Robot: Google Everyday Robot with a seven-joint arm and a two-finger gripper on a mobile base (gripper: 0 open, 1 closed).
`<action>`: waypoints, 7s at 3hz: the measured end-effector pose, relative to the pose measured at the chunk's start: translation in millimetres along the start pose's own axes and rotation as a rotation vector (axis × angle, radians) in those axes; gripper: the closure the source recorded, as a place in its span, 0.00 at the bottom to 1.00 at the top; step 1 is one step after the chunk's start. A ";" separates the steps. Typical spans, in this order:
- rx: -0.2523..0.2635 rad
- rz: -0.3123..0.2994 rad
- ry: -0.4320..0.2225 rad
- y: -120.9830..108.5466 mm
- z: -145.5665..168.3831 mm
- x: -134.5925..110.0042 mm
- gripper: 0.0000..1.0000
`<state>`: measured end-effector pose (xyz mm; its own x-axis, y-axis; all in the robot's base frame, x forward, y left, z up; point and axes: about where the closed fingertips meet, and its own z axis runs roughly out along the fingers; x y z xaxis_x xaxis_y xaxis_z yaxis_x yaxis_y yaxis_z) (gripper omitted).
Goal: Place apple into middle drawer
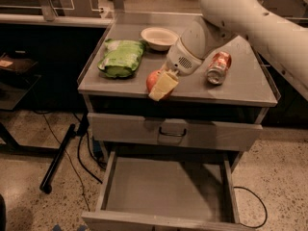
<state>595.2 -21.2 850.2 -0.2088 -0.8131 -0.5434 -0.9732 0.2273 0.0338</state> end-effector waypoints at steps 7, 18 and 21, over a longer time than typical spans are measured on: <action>-0.103 0.460 0.000 192.3 97.5 132.9 1.00; 0.143 1.073 -0.146 127.2 308.3 252.6 1.00; 0.344 1.175 -0.081 87.4 389.2 289.9 1.00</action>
Offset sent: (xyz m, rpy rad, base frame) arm -0.1461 0.0199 0.0062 0.0396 0.0691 -0.0531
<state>487.0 -28.5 369.2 -0.9236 0.0147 -0.3831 -0.1187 0.9392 0.3221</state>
